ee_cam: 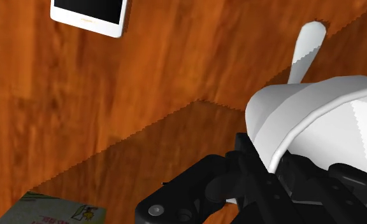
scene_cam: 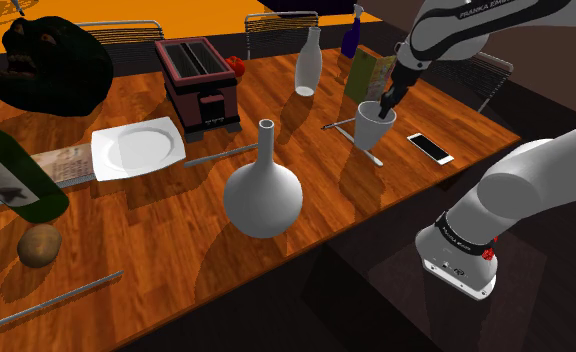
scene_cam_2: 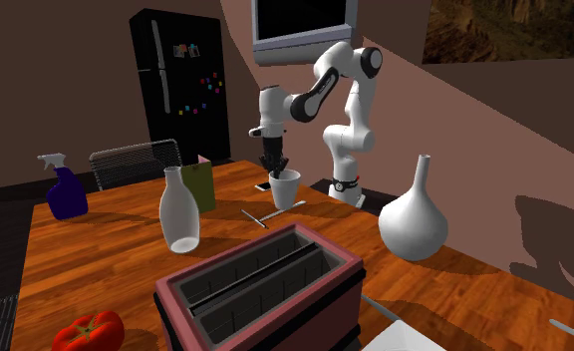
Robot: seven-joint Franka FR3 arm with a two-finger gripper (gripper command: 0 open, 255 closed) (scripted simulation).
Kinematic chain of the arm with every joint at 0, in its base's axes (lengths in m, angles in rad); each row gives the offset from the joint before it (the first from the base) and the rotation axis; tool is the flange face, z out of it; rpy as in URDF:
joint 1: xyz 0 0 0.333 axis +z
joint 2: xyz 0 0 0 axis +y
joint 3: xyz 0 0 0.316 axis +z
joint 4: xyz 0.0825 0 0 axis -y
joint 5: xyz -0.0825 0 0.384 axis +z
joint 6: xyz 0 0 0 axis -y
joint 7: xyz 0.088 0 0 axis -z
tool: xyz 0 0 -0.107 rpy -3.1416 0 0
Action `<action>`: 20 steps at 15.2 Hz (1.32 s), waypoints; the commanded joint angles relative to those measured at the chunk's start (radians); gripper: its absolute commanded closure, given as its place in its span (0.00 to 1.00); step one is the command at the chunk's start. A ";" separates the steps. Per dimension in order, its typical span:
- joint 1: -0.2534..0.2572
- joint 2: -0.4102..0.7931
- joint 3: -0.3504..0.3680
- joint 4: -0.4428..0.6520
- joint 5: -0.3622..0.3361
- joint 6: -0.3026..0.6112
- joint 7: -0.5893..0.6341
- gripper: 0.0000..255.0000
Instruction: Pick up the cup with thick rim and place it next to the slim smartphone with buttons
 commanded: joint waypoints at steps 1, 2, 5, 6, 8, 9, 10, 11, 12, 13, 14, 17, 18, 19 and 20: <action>0.001 0.005 -0.001 -0.004 0.001 0.010 -0.001 1.00; 0.001 0.005 -0.001 -0.004 0.001 0.010 -0.001 1.00; 0.001 0.005 -0.001 -0.004 0.001 0.010 -0.001 1.00; 0.001 0.005 -0.001 -0.004 0.001 0.010 -0.001 1.00; 0.001 0.005 -0.001 -0.004 0.001 0.010 -0.001 0.00; 0.001 0.005 -0.001 -0.004 0.001 0.010 -0.001 0.00; 0.001 0.005 -0.001 -0.004 0.001 0.010 -0.001 0.00; 0.001 0.005 -0.001 -0.004 0.001 0.010 -0.001 0.00; 0.001 0.005 -0.001 -0.004 0.001 0.010 -0.001 0.00; 0.001 0.005 -0.001 -0.004 0.001 0.010 -0.001 0.00; -0.002 -0.017 0.002 0.015 -0.003 -0.030 0.002 0.00; -0.008 -0.066 0.007 0.074 -0.010 -0.138 0.008 0.00; -0.008 -0.066 0.007 0.074 -0.010 -0.138 0.008 0.00; -0.008 -0.066 0.007 0.074 -0.010 -0.138 0.008 0.00; -0.008 -0.066 0.007 0.074 -0.010 -0.138 0.008 0.00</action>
